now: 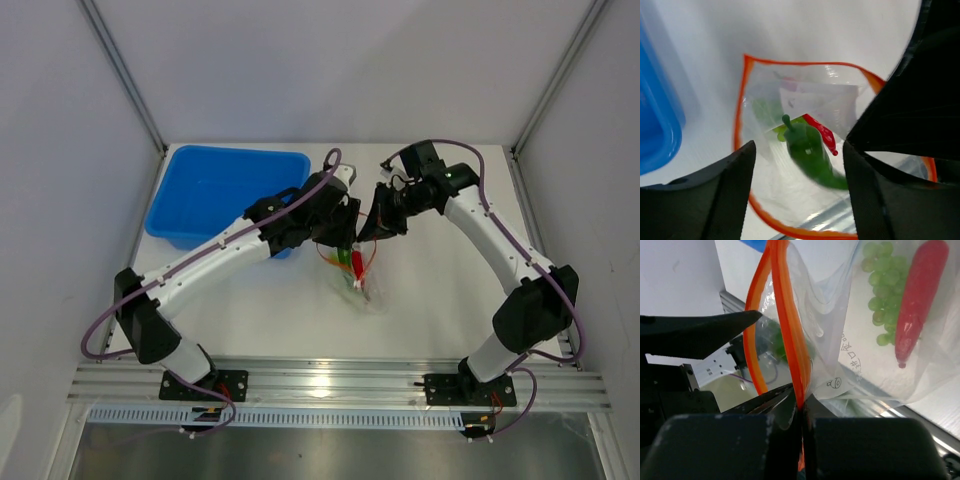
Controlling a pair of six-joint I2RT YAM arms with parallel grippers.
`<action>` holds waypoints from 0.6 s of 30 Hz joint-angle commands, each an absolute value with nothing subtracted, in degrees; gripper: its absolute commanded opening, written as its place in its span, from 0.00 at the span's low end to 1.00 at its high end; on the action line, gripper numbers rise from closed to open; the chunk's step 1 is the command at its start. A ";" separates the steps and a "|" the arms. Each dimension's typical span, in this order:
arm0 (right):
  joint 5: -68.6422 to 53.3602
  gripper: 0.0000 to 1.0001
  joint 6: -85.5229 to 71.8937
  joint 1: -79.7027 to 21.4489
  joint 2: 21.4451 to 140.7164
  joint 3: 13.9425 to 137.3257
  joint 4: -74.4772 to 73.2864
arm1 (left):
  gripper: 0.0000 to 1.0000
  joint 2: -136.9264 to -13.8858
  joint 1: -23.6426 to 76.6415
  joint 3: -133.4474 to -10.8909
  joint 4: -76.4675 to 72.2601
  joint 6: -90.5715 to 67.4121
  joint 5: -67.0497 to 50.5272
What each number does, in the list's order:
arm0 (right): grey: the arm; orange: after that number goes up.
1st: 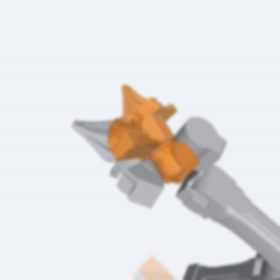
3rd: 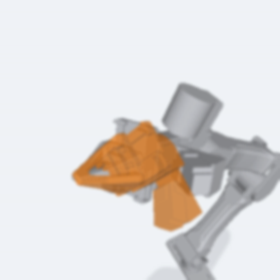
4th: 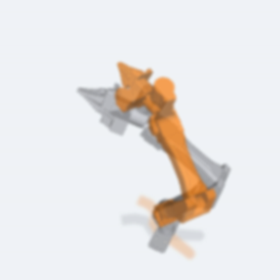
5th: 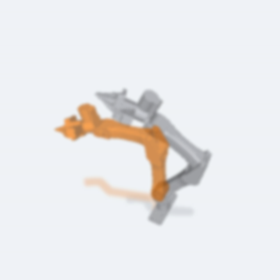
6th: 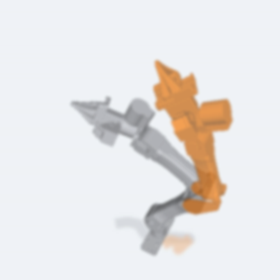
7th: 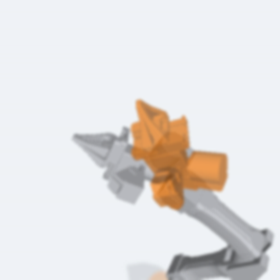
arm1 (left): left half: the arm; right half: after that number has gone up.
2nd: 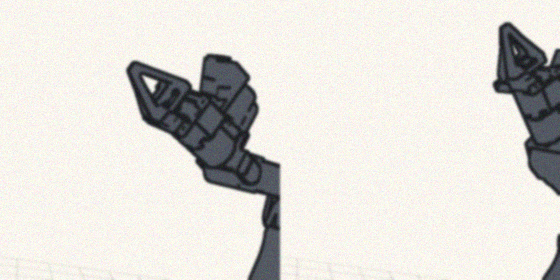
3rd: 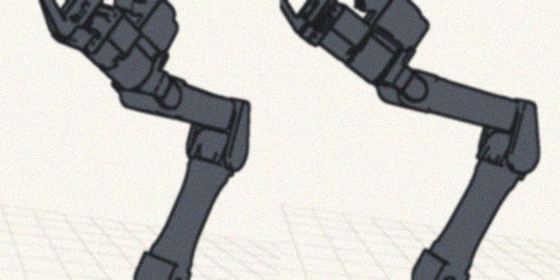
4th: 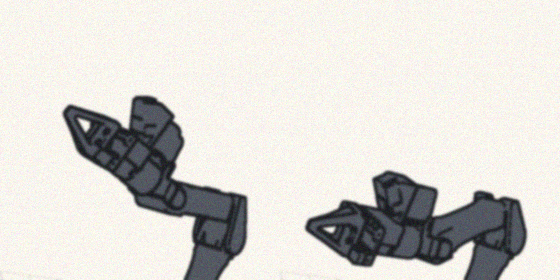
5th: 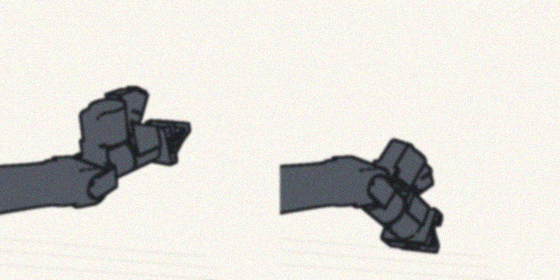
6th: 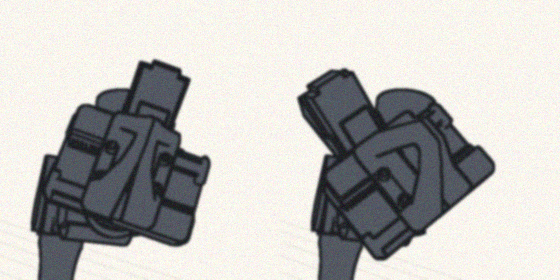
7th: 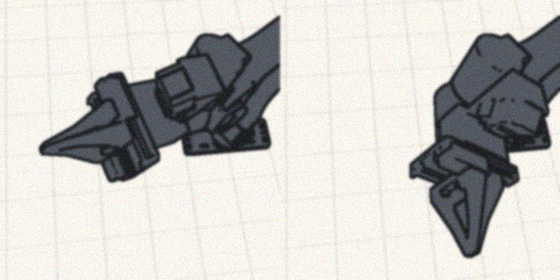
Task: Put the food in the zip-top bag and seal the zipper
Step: Place the fake vegetable in the zipper food storage bag.
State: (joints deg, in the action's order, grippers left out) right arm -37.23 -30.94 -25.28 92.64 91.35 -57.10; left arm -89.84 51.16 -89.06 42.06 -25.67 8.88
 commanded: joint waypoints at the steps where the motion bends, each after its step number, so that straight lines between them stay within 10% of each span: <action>1: -38.85 0.00 -32.08 -25.14 89.12 90.35 -54.58 | 0.74 -85.08 51.50 -87.46 39.73 -25.14 7.11; 3: -38.76 0.00 -31.91 -25.14 88.60 89.74 -54.49 | 0.99 -83.94 51.50 -87.19 40.16 -24.70 9.04; 18: -37.09 0.00 -26.28 -25.22 86.49 88.24 -58.36 | 0.98 -79.28 47.38 -89.14 45.00 -23.55 12.14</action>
